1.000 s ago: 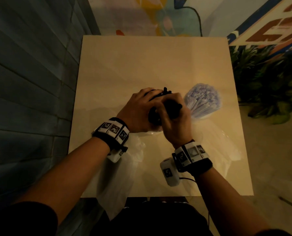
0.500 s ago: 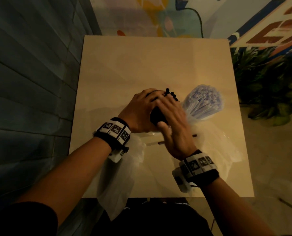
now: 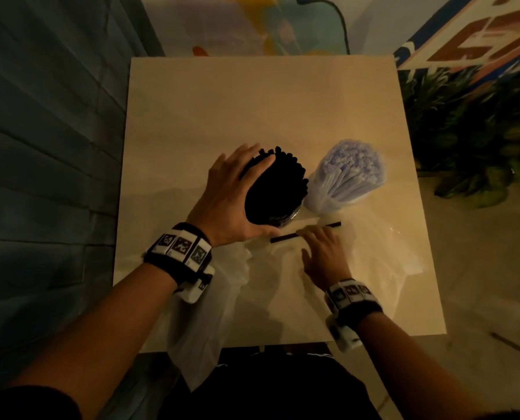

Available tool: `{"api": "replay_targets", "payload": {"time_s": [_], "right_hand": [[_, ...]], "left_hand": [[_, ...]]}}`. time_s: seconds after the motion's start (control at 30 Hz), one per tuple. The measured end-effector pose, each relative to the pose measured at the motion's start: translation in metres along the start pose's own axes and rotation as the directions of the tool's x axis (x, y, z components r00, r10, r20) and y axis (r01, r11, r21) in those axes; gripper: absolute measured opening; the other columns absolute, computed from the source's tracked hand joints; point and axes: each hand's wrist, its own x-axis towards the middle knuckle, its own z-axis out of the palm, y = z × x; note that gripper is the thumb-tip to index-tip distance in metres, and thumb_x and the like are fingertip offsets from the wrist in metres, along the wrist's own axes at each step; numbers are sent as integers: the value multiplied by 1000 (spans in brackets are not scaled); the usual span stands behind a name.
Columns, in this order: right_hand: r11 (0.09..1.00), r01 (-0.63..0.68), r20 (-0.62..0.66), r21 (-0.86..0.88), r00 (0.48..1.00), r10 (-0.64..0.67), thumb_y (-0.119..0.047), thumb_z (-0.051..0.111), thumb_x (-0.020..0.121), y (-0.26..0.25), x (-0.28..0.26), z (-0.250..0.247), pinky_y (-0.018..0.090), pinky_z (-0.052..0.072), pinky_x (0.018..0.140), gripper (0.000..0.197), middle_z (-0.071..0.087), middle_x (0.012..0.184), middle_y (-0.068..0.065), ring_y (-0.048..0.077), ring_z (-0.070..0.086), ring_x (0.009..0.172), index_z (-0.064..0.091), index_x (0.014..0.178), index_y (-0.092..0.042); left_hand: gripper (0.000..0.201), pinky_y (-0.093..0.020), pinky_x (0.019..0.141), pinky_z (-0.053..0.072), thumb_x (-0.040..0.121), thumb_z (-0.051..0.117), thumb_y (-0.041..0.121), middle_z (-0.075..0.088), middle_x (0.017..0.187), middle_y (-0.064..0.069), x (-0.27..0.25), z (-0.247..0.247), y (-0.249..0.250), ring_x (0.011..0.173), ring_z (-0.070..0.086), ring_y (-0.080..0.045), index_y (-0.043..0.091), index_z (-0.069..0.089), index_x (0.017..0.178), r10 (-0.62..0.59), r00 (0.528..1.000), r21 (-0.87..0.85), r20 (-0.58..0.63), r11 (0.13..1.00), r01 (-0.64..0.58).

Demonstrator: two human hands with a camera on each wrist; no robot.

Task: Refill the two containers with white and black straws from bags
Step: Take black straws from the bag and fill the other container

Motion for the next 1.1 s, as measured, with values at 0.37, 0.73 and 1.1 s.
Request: {"api": "replay_targets", "payload": {"time_s": [0.37,0.73,1.1], "right_hand": [[898,354,183,-263,932,-314,-16,61,86,-28,32,29,39,44,79,28,61,109,5,28,52,92,67,113,-16],[773,494,-464,397,835,-295,-14,52,102,-92,-47,-123,38,49,63,10,63,88,7,25,59,71,60,101,-7],[731,543,-653,413,736,-178,-18,47,104,-120,-13,-165,36,53,69,10,68,91,14,25,65,76,48,113,-14]], "left_hand": [[86,-58,115,20,76,62,61,22,159,-3,11,5,2,149,13,-26,29,31,150,-69,997,0,-29,998,69],[74,-54,115,24,90,51,58,19,161,2,-3,1,-11,147,19,-16,21,30,151,-155,981,-324,-115,939,111],[114,-53,116,25,65,74,67,15,159,15,-37,8,-13,143,20,-5,36,10,153,-300,954,-465,23,841,275]]}}
